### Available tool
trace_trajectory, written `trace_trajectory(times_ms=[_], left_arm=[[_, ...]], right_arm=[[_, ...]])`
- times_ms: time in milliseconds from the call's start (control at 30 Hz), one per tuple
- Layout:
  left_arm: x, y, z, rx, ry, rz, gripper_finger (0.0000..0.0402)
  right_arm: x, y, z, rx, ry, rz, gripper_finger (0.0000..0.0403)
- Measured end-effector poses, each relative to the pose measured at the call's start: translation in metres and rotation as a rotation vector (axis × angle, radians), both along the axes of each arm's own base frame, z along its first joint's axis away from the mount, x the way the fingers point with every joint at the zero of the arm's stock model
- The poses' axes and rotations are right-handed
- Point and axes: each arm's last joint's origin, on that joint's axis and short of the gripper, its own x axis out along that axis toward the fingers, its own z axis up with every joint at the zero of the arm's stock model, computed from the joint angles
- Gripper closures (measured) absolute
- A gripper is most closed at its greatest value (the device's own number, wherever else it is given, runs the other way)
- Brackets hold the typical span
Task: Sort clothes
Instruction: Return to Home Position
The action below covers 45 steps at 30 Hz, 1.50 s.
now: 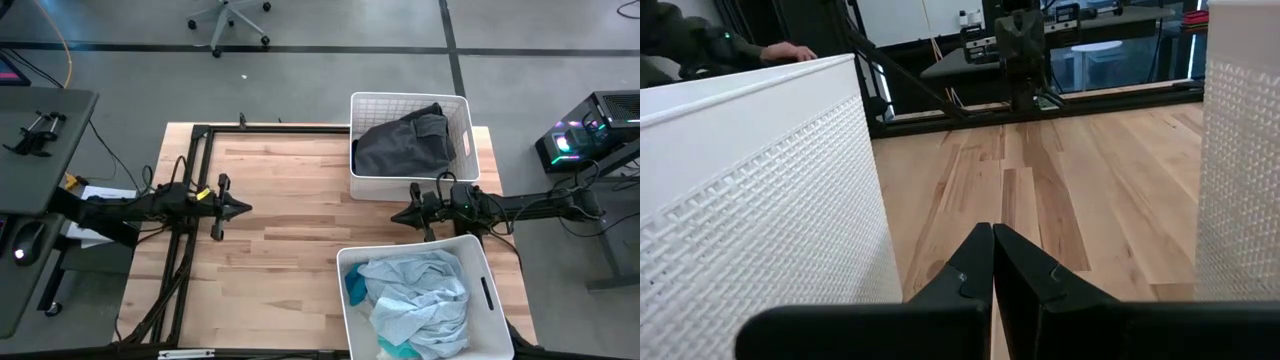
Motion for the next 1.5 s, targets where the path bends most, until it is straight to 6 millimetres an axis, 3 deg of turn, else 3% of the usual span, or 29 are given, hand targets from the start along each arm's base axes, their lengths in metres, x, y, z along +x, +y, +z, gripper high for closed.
trace_trajectory(times_ms=[700, 1500], left_arm=[[0.001, 0.000, -0.001, -0.006, 0.013, 0.000, 0.0401], [0.001, 0.000, -0.001, -0.007, 0.014, 0.000, 0.0401]], right_arm=[[0.000, 0.000, -0.001, 0.000, 0.008, 0.000, 0.0402], [-0.036, -0.002, 0.020, -0.004, -0.233, -0.123, 0.0402]])
